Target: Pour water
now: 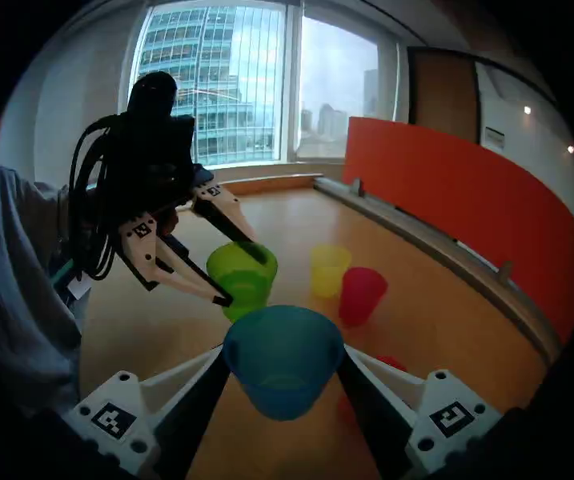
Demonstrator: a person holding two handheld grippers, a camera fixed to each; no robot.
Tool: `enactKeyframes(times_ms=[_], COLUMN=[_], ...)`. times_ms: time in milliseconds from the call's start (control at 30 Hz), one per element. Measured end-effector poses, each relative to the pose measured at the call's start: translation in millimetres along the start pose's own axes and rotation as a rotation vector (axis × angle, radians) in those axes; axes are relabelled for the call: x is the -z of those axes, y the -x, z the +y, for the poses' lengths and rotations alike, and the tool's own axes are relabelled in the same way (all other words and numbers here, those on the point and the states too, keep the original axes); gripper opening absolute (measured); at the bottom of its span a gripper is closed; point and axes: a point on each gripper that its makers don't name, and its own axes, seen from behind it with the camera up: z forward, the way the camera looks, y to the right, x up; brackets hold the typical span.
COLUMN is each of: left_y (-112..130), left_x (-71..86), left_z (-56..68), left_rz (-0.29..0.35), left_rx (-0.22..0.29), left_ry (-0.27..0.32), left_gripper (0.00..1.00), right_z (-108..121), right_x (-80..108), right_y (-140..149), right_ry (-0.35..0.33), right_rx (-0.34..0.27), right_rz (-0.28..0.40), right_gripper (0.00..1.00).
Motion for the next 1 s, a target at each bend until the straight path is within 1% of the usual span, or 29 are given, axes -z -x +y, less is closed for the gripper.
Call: enactKeyframes(times_ms=[267,567,767,1000], left_y=[18,38,46,51], left_x=[-7.6,-19.2,-25.5,-31.6], left_z=[3.3,7.6,9.5,12.5], left_rz=[-0.054,-0.112,-0.129,-0.135], left_rx=[-0.016,-0.021,-0.039,-0.030], left_ry=[0.018,0.039,0.042,0.050], left_gripper=[0.89,0.89,0.89,0.89], right_z=[-4,-6,-8,-7], right_x=[-13.7,-25.8,-29.5,-31.2], right_y=[22,37,40,45], right_ry=[-0.021,-0.035,-0.039,-0.033], right_rx=[0.004,-0.001,-0.010,-0.016], right_rz=[-0.051,-0.077,-0.078,-0.080], right_gripper=[0.92,0.92,0.92,0.92])
